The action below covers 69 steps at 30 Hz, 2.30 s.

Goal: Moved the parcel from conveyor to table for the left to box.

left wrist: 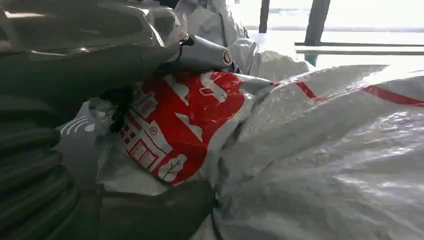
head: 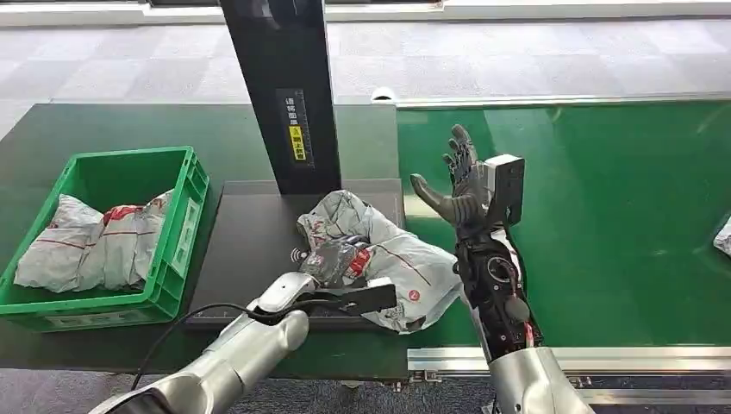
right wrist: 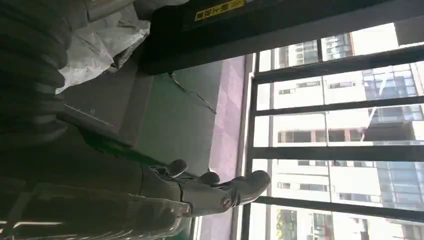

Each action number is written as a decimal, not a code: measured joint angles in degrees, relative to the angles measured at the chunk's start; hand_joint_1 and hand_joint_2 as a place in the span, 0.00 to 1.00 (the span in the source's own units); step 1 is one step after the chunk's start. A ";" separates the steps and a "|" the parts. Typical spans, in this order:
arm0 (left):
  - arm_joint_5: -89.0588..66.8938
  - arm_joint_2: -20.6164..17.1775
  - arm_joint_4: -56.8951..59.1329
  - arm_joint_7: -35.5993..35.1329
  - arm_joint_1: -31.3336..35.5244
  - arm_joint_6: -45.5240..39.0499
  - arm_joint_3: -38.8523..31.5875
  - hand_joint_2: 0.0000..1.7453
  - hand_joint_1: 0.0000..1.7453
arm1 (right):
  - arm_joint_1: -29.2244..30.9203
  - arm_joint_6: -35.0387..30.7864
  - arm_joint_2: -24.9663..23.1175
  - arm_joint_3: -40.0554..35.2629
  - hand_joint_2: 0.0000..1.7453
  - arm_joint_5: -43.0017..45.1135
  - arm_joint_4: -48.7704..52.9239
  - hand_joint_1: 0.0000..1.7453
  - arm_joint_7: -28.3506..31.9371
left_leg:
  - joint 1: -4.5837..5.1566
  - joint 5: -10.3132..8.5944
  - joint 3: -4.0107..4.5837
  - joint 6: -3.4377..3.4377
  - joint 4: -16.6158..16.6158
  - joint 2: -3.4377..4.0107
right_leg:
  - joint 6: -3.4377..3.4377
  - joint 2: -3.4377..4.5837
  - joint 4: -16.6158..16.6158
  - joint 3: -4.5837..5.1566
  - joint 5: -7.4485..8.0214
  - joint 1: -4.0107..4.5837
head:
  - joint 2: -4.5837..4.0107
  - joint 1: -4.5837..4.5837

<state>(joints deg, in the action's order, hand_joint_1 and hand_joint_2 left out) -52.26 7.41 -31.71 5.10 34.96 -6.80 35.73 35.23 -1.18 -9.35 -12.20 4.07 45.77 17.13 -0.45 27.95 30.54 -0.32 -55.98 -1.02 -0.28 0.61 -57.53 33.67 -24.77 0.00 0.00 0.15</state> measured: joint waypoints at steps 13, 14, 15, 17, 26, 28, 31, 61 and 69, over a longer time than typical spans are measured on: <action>4.55 -0.57 -10.91 11.41 -8.61 -11.74 -11.89 1.00 1.00 | -0.09 -1.99 1.55 -0.13 1.00 -2.27 -6.30 0.00 -1.07 | -0.05 -0.07 0.84 -0.06 -0.04 0.09 | -0.02 0.09 -0.06 1.04 0.04 0.05 | 0.00 0.00; 5.41 -0.57 -11.71 13.05 -9.02 -13.44 -12.65 1.00 1.00 | -0.09 -2.16 1.62 -0.13 1.00 -2.25 -6.60 0.00 -1.39 | -0.04 -0.07 0.91 -0.06 -0.04 0.09 | -0.02 0.09 -0.06 1.10 0.04 0.05 | -0.02 0.00; 6.16 -0.57 -12.69 14.96 -9.46 -15.76 -13.39 1.00 1.00 | -0.07 -2.41 1.68 -0.13 1.00 -2.25 -6.99 0.00 -2.02 | -0.04 -0.07 0.97 -0.06 -0.04 0.09 | -0.01 0.09 -0.06 1.16 0.04 0.04 | 0.00 0.00; 7.81 -0.46 -14.39 18.10 -9.99 -20.09 -14.56 1.00 1.00 | -0.06 -3.46 1.88 -0.13 1.00 -2.91 -7.94 0.00 -3.17 | -0.04 -0.07 1.00 -0.06 -0.05 0.09 | -0.01 0.09 -0.06 1.18 0.04 0.04 | 0.00 0.00; -12.05 3.63 -31.35 34.20 -12.97 -32.39 -30.89 1.00 1.00 | 0.76 -4.13 2.56 -1.49 1.00 -7.45 -12.24 0.00 -3.47 | -0.04 -0.06 1.16 -0.06 -0.05 0.13 | -0.01 0.13 -0.06 1.34 0.04 0.04 | 0.00 0.00; -10.86 4.31 -33.97 34.47 -13.16 -32.39 -34.89 1.00 1.00 | 0.77 -4.13 2.62 -1.70 1.00 -7.48 -12.63 0.00 -3.43 | -0.05 -0.04 1.14 -0.06 -0.05 0.22 | -0.01 0.22 -0.06 1.35 0.04 0.04 | 0.00 0.02; -10.71 5.20 -36.80 34.62 -13.60 -32.39 -38.64 1.00 1.00 | 0.87 -4.11 2.80 -1.75 1.00 -7.48 -13.20 0.00 -3.40 | -0.06 -0.06 1.15 -0.07 -0.05 0.13 | -0.01 0.18 -0.06 1.35 0.04 0.05 | 0.00 0.00; -34.66 -11.59 -19.00 -17.75 1.88 -22.35 -62.44 1.00 1.00 | 2.53 0.02 2.16 -3.10 1.00 -9.36 -14.67 0.00 -3.71 | -0.16 -0.18 1.10 -0.25 -0.02 0.48 | -0.19 0.51 -0.17 1.47 0.15 0.18 | 0.00 0.02; -34.75 -19.71 -0.01 -21.12 5.29 -14.00 -61.55 1.00 1.00 | 3.17 1.05 0.50 -4.50 1.00 -10.40 -14.67 0.00 -4.15 | -0.10 -0.17 1.16 -0.26 -0.03 0.47 | -0.17 0.53 -0.14 1.49 0.14 0.12 | 0.00 -0.02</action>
<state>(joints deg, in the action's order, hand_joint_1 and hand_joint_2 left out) -87.01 -12.30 -31.72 -16.02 40.26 -20.80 -25.82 38.40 -0.13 -8.85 -16.70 -6.34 31.10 12.99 -0.56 27.78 31.70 -0.59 -56.01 -0.55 -0.45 1.14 -57.67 35.17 -24.63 0.12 0.00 0.13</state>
